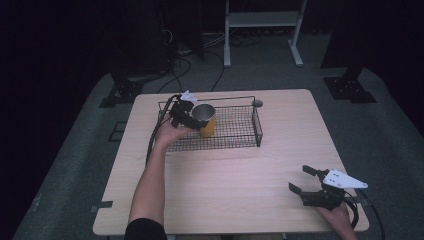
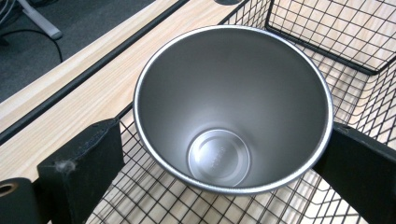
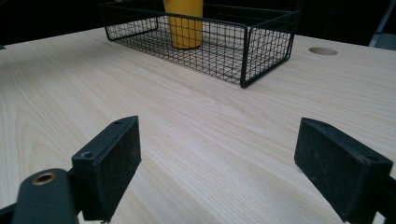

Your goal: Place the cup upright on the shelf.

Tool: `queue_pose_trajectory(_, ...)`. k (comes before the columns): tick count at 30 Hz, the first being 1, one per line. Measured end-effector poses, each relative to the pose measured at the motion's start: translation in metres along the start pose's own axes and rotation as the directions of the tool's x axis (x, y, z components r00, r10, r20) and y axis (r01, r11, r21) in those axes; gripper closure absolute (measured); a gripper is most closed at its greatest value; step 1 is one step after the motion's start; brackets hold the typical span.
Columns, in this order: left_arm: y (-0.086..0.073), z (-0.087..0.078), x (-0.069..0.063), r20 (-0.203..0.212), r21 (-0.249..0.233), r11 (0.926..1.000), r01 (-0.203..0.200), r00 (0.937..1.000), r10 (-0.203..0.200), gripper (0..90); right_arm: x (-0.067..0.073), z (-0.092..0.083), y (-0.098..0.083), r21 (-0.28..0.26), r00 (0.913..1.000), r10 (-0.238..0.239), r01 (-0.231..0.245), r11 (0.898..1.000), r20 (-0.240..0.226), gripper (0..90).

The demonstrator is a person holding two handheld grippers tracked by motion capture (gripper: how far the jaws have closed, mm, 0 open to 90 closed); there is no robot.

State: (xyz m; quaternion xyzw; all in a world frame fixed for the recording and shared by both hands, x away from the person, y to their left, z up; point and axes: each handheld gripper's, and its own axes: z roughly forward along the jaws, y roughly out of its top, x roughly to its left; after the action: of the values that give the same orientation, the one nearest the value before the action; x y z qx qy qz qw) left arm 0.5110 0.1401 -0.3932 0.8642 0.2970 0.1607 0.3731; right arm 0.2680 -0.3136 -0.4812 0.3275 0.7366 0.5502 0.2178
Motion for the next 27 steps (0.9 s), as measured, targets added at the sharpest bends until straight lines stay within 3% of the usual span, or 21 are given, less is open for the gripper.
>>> queue_pose_trajectory(14,-0.001,-0.019,-0.003,0.006,-0.035,0.9994,-0.010,0.9999,0.010,2.1,0.000,0.000,0.000,-0.003,1.0000,0.002,-0.002,1.000,-0.002,13.6)
queue_pose_trajectory(27,-0.005,-0.042,-0.012,0.001,-0.118,0.9926,-0.029,0.9996,0.029,2.2,0.000,0.000,0.000,-0.002,1.0000,0.005,-0.005,1.000,-0.001,13.6)
